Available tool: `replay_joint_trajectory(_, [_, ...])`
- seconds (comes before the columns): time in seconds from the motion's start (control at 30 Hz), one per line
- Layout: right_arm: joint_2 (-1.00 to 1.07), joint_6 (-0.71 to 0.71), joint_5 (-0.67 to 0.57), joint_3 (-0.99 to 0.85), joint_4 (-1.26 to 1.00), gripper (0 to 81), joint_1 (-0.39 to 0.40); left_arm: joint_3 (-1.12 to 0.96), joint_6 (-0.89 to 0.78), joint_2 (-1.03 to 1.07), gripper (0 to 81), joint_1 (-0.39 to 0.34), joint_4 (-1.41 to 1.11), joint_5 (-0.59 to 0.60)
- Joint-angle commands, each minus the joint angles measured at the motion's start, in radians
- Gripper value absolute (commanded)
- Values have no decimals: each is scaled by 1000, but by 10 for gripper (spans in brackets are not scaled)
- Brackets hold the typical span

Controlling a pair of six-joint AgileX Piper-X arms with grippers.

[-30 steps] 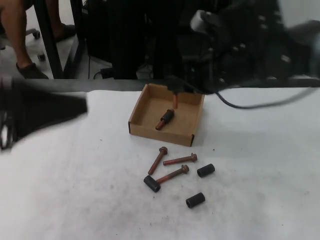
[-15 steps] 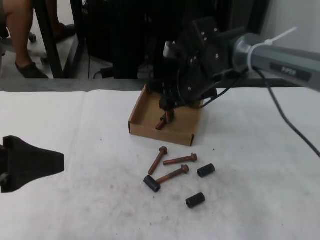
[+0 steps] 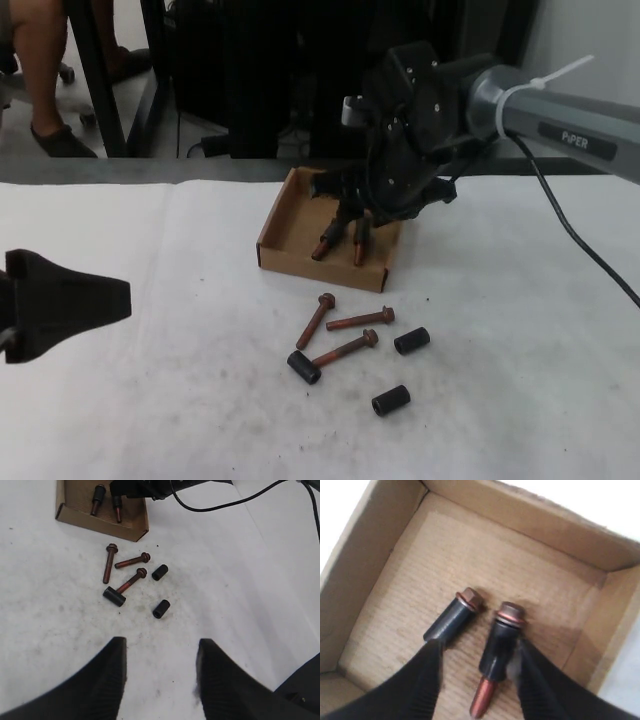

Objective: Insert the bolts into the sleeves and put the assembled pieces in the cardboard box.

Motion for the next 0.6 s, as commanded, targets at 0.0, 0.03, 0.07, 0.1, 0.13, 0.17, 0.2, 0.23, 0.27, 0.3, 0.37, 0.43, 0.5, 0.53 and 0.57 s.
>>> replay_joint_trajectory(0.0, [-15, -9, 7, -31, 48, 444, -3, -3, 7, -11, 425, 2, -14, 5])
replay_joint_trajectory(0.03, [-15, -16, 2, -41, 64, 440, -3, -3, 7, -11, 425, 2, -14, 5])
replay_joint_trajectory(0.07, [-15, -16, -5, -56, 86, 441, -3, -3, 7, -11, 425, 2, -14, 5])
replay_joint_trajectory(0.1, [-15, -16, -18, -77, 112, 441, -3, -3, 7, -11, 425, 2, -14, 5])
replay_joint_trajectory(0.13, [-15, -16, -29, -95, 136, 441, -3, -3, 7, -11, 425, 2, -14, 5])
replay_joint_trajectory(0.17, [-19, -20, -40, -119, 166, 441, -3, -3, 7, -11, 425, 2, -14, 5])
replay_joint_trajectory(0.2, [-24, -39, -49, -142, 194, 441, -3, -3, 7, -11, 425, 2, -14, 5])
replay_joint_trajectory(0.23, [-30, -53, -48, -165, 225, 441, 0, -3, 7, -11, 425, 2, -14, 5])
replay_joint_trajectory(0.27, [-38, -71, -47, -186, 254, 441, 3, -3, 7, -11, 425, 2, -14, 5])
replay_joint_trajectory(0.3, [-49, -82, -47, -201, 280, 437, 5, -3, 7, -11, 425, 2, -14, 5])
replay_joint_trajectory(0.37, [-80, -92, -47, -211, 324, 422, 10, -3, 7, -11, 425, 2, -16, 5])
replay_joint_trajectory(0.43, [-122, -102, -47, -205, 374, 407, 10, -3, 7, -11, 425, 2, -19, 5])
replay_joint_trajectory(0.5, [-165, -137, -37, -191, 425, 403, 11, -3, 7, -11, 425, 2, -29, 5])
replay_joint_trajectory(0.53, [-188, -158, -28, -177, 453, 403, 11, -3, 7, -11, 425, 2, -36, 5])
replay_joint_trajectory(0.57, [-209, -175, -15, -157, 479, 403, 11, -3, 7, -11, 425, 2, -46, 5])
